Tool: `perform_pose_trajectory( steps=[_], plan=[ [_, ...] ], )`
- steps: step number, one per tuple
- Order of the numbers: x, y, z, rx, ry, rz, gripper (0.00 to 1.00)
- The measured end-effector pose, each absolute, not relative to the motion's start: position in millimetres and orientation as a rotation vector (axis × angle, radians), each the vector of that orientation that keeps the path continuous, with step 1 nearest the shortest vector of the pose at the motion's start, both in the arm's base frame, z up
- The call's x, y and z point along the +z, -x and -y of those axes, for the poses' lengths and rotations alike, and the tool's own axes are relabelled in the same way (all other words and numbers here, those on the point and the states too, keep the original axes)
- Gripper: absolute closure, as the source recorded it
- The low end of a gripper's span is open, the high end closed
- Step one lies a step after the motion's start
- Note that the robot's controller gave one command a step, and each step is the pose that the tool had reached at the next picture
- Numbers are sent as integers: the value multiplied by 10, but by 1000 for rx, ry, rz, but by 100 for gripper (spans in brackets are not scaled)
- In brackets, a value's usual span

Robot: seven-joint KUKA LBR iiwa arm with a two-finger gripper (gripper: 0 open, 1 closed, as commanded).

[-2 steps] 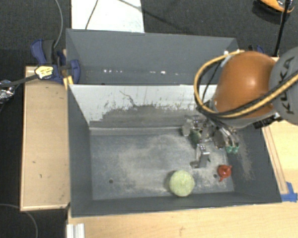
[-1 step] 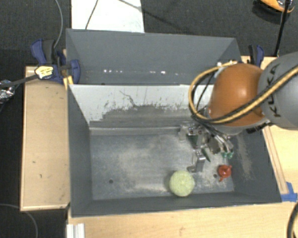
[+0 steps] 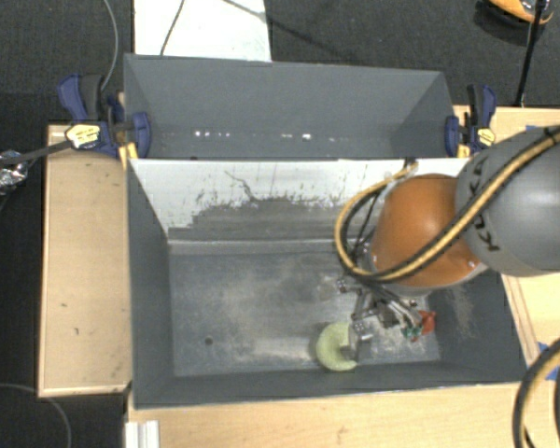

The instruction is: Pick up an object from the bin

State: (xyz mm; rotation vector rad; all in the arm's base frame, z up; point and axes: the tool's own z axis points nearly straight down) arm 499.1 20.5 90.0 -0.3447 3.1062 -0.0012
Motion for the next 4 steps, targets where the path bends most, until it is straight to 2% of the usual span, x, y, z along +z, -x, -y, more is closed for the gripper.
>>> perform_pose_trajectory(
  steps=[1, 2, 4],
  plan=[
    [723, -4821, 93, -2, 671, -3054, 100],
    [723, -4821, 93, -2, 670, -3054, 100],
    [1699, -4876, 101, -3, 670, -3052, 100]
  ],
)
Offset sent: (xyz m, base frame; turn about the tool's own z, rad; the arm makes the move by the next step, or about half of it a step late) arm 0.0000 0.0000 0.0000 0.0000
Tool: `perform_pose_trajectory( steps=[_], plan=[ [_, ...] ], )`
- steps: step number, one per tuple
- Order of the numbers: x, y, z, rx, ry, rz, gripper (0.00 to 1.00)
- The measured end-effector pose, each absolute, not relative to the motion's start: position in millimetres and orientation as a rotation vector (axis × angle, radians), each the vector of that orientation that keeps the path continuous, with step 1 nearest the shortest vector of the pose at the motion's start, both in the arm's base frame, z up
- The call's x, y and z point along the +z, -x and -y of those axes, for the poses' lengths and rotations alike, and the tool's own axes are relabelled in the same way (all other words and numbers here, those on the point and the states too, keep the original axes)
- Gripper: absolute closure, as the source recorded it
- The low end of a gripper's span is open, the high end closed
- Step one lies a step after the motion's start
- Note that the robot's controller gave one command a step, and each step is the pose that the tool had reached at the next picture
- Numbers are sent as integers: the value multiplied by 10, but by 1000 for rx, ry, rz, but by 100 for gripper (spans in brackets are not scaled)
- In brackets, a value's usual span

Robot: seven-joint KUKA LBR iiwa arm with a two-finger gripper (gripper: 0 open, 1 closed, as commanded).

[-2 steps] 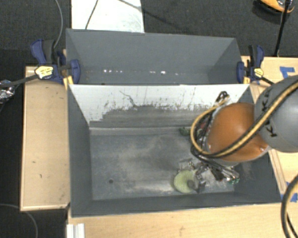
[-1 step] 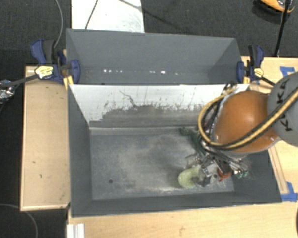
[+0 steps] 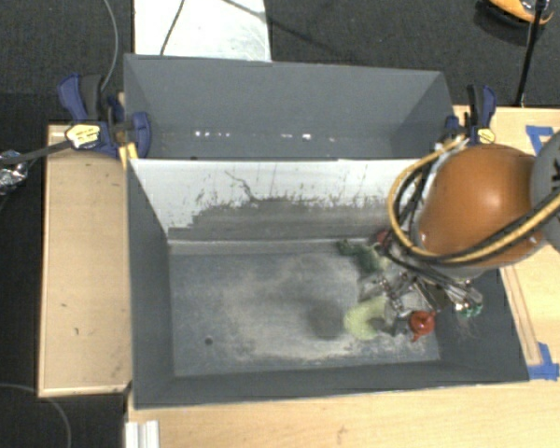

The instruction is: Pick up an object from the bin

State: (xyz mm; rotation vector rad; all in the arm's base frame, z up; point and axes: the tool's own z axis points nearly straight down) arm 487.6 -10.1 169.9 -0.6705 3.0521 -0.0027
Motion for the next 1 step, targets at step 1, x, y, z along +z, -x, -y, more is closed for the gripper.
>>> perform_pose_trajectory(
  steps=[1],
  plan=[
    [2100, -4944, 87, 2, 645, -3066, 100]
  ],
)
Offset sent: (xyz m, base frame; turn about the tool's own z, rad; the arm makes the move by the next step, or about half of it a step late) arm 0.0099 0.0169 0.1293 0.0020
